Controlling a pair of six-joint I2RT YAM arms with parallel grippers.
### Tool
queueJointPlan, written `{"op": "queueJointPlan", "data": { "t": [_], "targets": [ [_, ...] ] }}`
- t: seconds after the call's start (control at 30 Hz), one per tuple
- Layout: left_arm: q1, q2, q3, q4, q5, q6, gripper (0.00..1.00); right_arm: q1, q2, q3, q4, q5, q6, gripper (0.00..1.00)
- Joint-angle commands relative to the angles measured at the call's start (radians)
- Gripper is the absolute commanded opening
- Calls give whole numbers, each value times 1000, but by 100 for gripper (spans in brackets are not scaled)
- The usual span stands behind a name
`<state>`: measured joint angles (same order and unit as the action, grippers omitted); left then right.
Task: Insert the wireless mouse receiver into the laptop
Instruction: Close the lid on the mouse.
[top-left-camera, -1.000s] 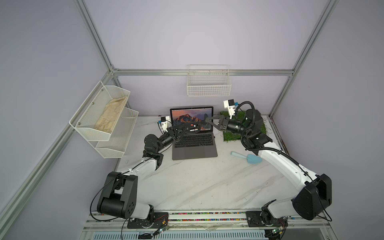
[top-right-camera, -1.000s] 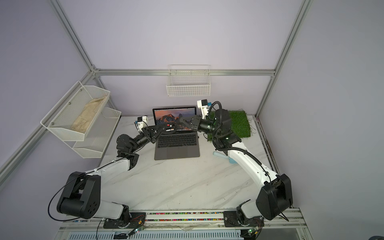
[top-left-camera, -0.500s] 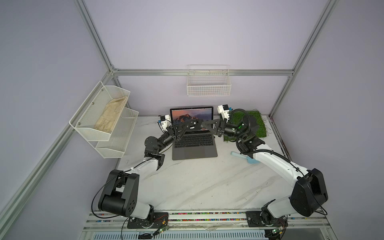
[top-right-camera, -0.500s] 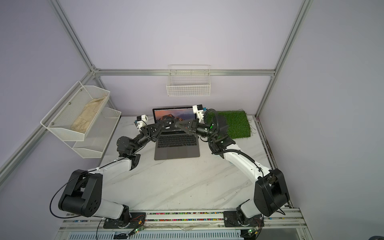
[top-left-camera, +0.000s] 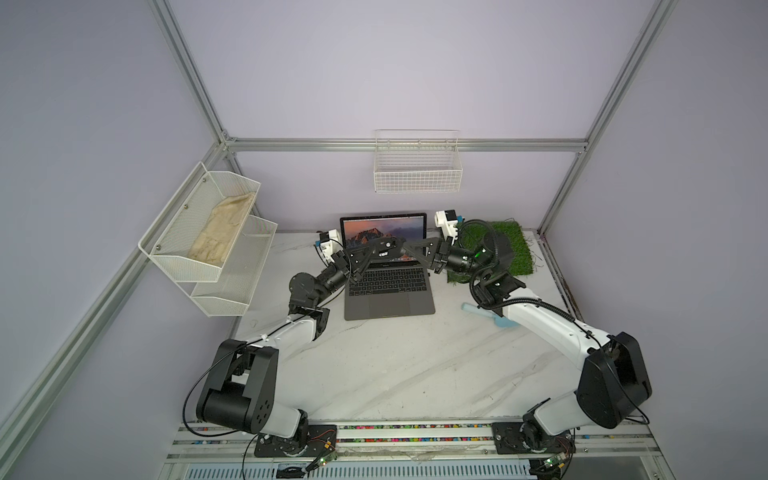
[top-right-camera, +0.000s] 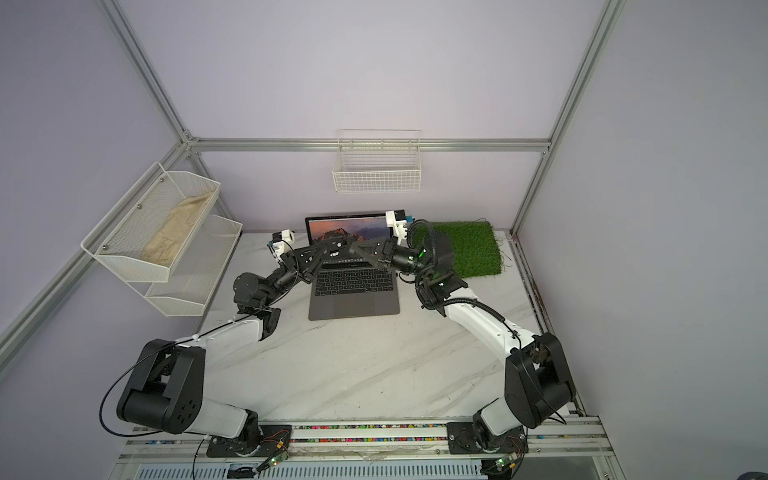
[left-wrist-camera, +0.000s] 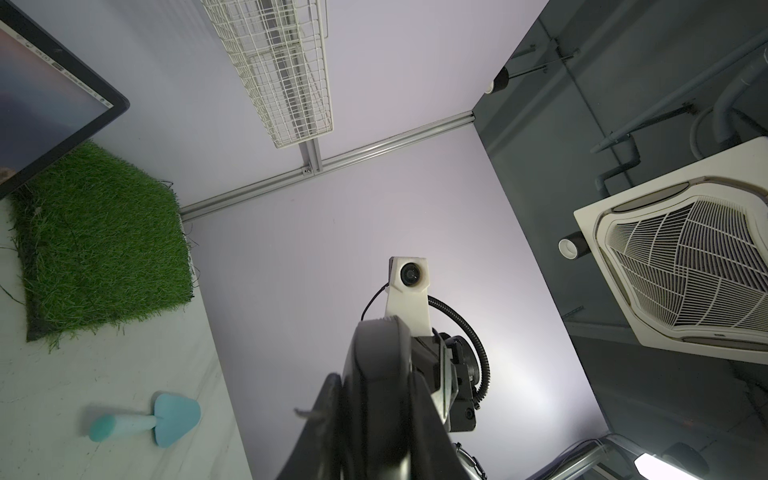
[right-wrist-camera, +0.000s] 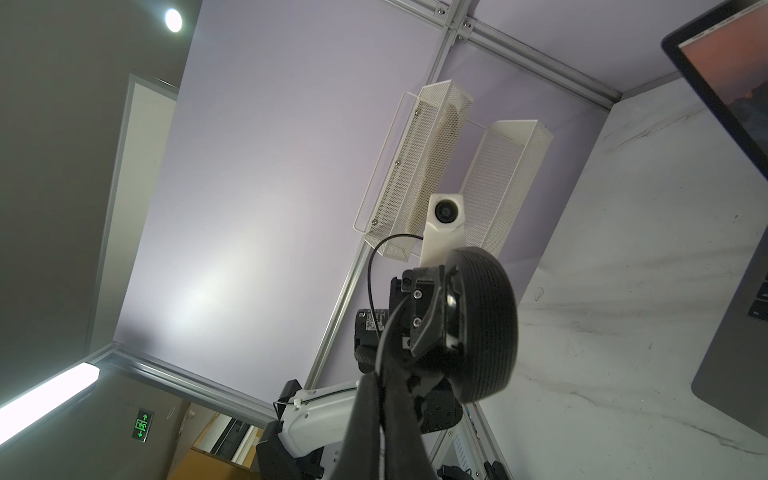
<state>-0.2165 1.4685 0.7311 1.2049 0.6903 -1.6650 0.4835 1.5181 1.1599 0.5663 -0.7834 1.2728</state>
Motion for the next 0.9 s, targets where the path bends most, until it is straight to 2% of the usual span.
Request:
{"op": "queueJointPlan", "data": {
  "t": [0.0, 0.37, 0.7, 0.87],
  "targets": [
    [-6, -11, -6, 87, 0, -4, 0, 0, 30, 21, -3, 5, 17, 0],
    [-3, 4, -25, 88, -20, -12, 0, -3, 13, 70, 36, -36, 51, 0],
    [-3, 8, -21, 88, -21, -13, 0, -3, 45, 35, 69, -50, 73, 0],
    [-3, 7, -21, 90, -22, -14, 0, -3, 60, 51, 30, -51, 36, 0]
  ]
}}
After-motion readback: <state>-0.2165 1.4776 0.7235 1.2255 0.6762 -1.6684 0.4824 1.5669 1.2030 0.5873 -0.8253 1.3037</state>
